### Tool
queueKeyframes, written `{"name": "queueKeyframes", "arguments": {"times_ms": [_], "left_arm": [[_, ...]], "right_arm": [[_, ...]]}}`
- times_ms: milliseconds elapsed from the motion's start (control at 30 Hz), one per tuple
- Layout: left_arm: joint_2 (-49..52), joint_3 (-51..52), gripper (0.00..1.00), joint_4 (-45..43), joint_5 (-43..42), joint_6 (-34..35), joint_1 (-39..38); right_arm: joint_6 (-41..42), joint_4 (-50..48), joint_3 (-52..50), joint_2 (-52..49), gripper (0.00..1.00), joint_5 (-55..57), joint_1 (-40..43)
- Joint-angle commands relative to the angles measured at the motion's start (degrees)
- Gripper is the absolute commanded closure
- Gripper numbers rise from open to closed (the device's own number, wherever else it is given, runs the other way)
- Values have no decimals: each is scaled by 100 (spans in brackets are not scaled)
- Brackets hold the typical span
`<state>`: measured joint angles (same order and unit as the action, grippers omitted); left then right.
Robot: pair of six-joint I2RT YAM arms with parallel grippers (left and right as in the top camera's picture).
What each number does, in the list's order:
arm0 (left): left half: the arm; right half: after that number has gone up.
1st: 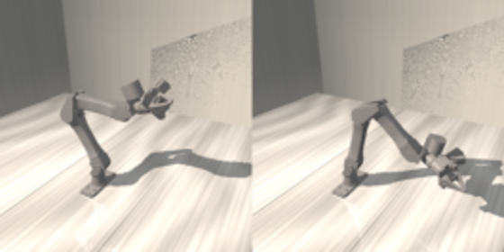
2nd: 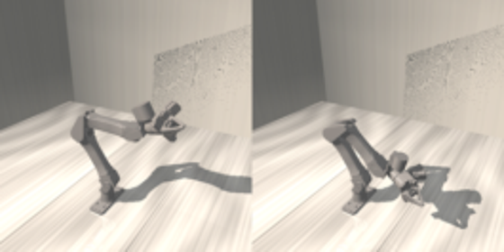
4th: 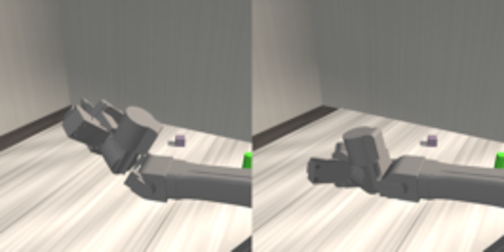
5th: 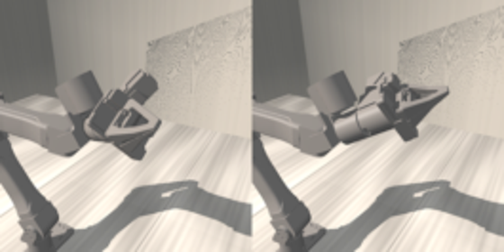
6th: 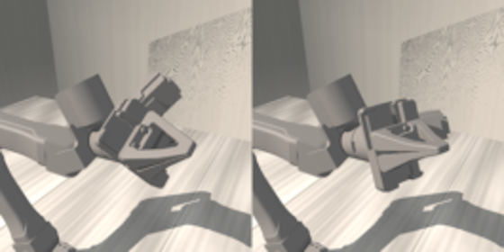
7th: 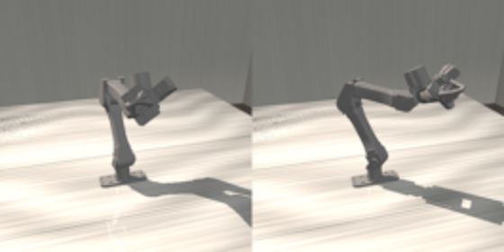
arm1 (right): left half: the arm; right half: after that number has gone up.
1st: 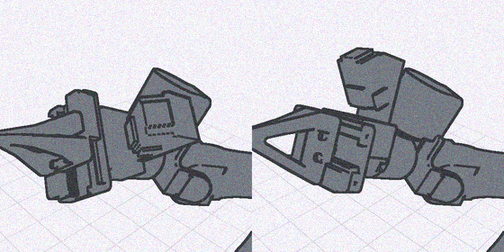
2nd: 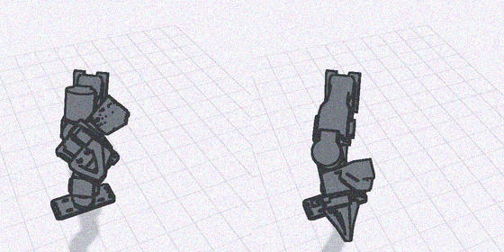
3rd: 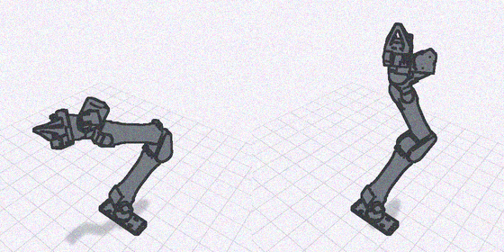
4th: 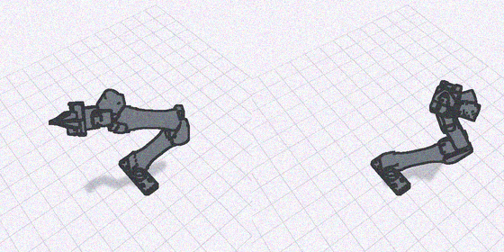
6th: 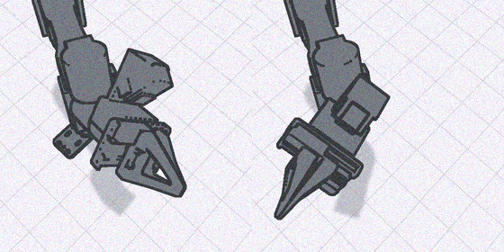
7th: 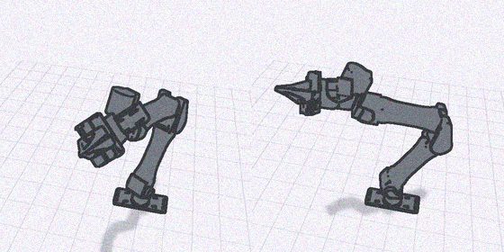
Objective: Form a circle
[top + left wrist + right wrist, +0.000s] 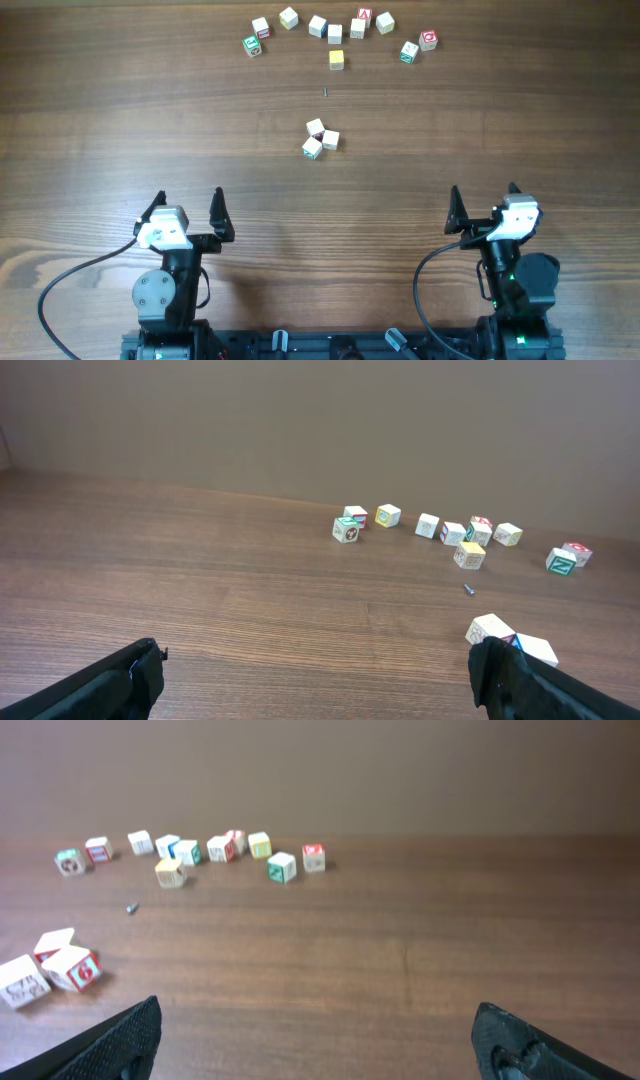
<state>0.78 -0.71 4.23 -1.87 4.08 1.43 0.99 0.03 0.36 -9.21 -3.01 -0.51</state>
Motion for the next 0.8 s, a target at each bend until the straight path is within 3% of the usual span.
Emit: {"name": "queueKeyframes", "arguments": {"times_ms": [0, 200, 467, 767], "left_arm": [[-50, 39, 0, 4, -90, -105, -33], [-50, 39, 0, 4, -90, -105, -33], [-50, 39, 0, 4, -90, -105, -33], [-50, 39, 0, 4, -90, -105, -33]], "right_arm": [[-155, -13, -7, -323, 0, -46, -28], [-302, -275, -4, -339, 0, 83, -79], [-905, -57, -7, 909, 0, 35, -70], [-1285, -17, -7, 903, 0, 37, -59]]}}
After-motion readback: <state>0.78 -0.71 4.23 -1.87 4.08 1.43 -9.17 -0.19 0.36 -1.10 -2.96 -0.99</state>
